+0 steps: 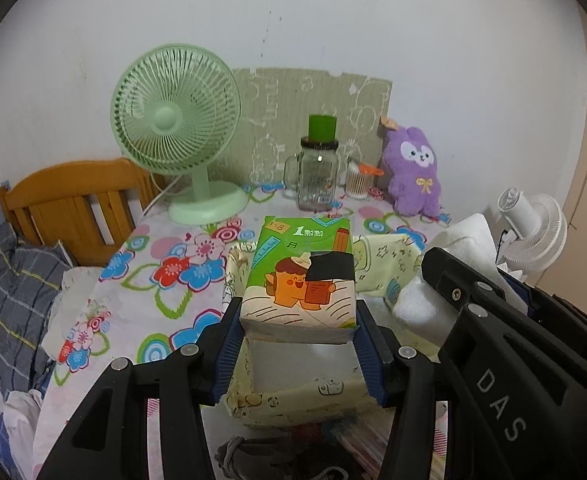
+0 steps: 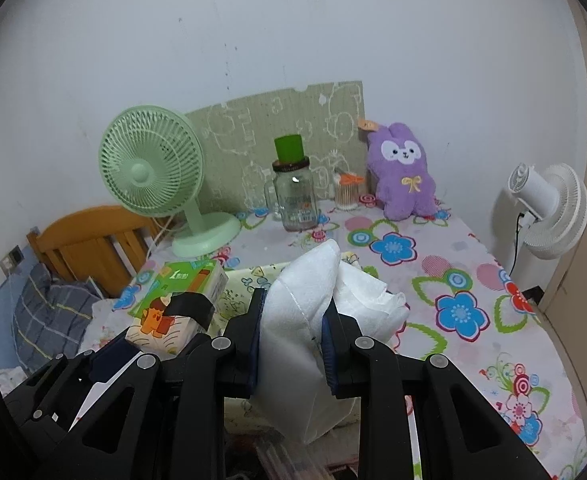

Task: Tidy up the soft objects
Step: 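Carry tissue pack with left gripper while right gripper carries white cloth toward fabric box, then drop tissue pack into box with left gripper while right gripper releases white cloth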

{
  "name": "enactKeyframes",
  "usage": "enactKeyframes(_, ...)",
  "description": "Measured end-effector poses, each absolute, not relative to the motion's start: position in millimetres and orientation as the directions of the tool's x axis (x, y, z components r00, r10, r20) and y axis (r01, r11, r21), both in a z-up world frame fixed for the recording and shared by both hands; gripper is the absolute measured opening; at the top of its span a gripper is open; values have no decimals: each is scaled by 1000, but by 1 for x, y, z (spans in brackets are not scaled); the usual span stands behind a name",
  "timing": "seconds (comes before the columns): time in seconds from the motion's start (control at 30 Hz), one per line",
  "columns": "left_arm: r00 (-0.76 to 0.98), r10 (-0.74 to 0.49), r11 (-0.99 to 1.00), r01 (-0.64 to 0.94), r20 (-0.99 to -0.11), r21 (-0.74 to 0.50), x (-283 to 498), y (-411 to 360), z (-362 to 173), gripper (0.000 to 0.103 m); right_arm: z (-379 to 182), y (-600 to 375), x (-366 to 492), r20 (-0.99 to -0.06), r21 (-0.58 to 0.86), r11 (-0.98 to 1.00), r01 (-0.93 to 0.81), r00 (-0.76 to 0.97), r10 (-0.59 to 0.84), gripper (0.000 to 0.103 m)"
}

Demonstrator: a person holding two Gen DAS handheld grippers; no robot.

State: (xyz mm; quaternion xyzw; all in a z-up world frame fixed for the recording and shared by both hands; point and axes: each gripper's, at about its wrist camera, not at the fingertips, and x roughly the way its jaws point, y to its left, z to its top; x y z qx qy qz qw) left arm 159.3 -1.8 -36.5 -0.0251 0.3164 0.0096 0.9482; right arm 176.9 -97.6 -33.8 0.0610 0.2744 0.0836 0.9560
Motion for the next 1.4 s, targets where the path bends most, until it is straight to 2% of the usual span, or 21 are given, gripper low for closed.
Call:
enactKeyframes(0.43, 723, -2, 996, -57, -690, -63, 196, 9, -69, 54, -64, -87, 214, -587, 151, 980, -126, 786, 192, 28)
enactKeyframes(1.17, 729, -16, 1000, 19, -684, -3, 240, 1, -84, 54, -88, -90, 254, -642, 186, 980, -74, 746, 178, 28)
enactKeyframes(1.23, 726, -23, 1000, 28, -687, -4, 242, 2, -84, 56, -88, -90, 255, -641, 187, 980, -71, 747, 176, 28)
enactKeyframes(1.3, 723, -32, 999, 35, -691, -9, 241, 2, -83, 59, -89, -90, 256, -641, 189, 979, -72, 747, 179, 36)
enactKeyframes(1.33, 716, -40, 999, 44, -697, -13, 240, 1, -83, 66, -89, -91, 257, -641, 190, 979, -73, 746, 180, 39)
enactKeyframes(1.4, 711, -61, 998, 59, -701, -26, 239, -1, -82, 75, -88, -91, 257, -642, 196, 978, -77, 743, 187, 60)
